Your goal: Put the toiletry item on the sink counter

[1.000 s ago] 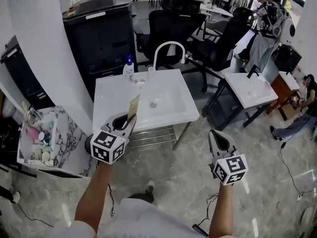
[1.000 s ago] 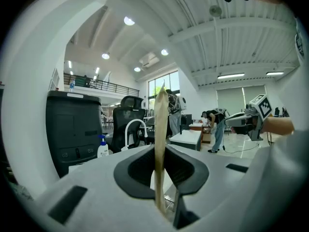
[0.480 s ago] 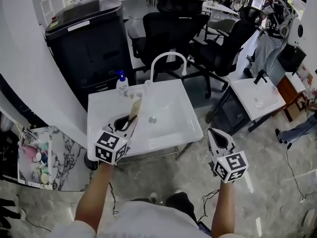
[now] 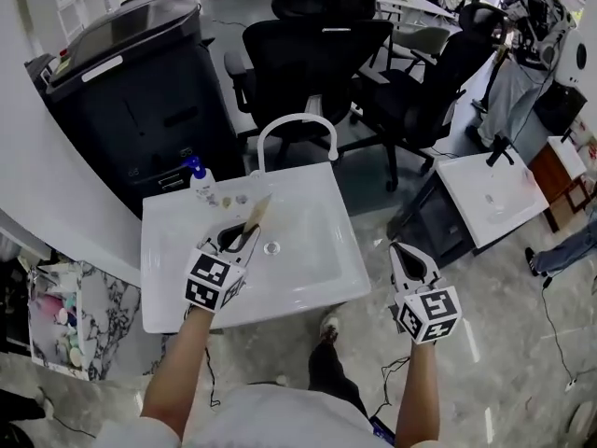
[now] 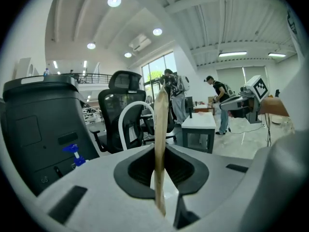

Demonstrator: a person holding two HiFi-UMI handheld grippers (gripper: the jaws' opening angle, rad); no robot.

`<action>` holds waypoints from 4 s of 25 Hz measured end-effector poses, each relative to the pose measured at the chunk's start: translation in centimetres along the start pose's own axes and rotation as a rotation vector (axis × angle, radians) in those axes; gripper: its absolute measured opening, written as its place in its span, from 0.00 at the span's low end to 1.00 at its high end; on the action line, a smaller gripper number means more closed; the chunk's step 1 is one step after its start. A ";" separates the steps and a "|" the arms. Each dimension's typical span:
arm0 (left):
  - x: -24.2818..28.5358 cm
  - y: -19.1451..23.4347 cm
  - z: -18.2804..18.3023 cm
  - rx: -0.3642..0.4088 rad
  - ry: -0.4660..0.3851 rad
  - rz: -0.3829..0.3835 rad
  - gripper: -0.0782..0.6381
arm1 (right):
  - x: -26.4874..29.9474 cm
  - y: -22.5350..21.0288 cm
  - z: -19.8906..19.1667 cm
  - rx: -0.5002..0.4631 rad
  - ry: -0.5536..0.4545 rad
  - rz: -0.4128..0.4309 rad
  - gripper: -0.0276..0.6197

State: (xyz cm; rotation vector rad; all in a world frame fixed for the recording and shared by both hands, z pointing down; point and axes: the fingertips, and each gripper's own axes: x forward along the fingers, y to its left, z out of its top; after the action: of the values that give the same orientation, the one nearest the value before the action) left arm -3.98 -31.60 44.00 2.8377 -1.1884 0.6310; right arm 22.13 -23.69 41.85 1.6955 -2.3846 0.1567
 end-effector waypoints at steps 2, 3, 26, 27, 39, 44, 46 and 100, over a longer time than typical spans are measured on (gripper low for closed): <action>3.2 0.2 0.0 0.048 0.034 0.001 0.18 | 1.9 -2.5 -0.2 0.015 0.006 0.001 0.04; 4.9 0.3 0.0 0.075 0.055 -0.001 0.18 | 2.9 -3.7 -0.4 0.022 0.011 0.004 0.04; 30.7 2.0 -9.0 0.385 0.442 0.000 0.18 | 20.6 -15.6 -9.0 0.088 0.212 0.209 0.04; 31.3 2.2 -9.3 0.397 0.448 0.006 0.18 | 21.0 -15.8 -9.4 0.087 0.219 0.218 0.04; 36.8 3.6 -11.2 0.584 0.509 0.051 0.17 | 23.5 -17.7 -11.8 0.095 0.271 0.256 0.04; 38.1 4.1 -12.1 0.620 0.527 0.018 0.17 | 23.6 -18.3 -12.9 0.103 0.292 0.241 0.04; 38.4 4.1 -12.4 0.566 0.536 -0.001 0.17 | 23.6 -18.7 -13.2 0.105 0.298 0.222 0.04; -3.3 5.3 -2.4 -0.106 -0.009 0.237 0.12 | 8.1 3.7 3.4 -0.077 0.031 0.158 0.04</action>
State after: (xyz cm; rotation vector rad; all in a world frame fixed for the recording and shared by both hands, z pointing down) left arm -10.61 -32.76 44.23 2.6393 -1.5253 0.5426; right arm 15.69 -30.64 40.51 1.4602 -2.4669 0.1130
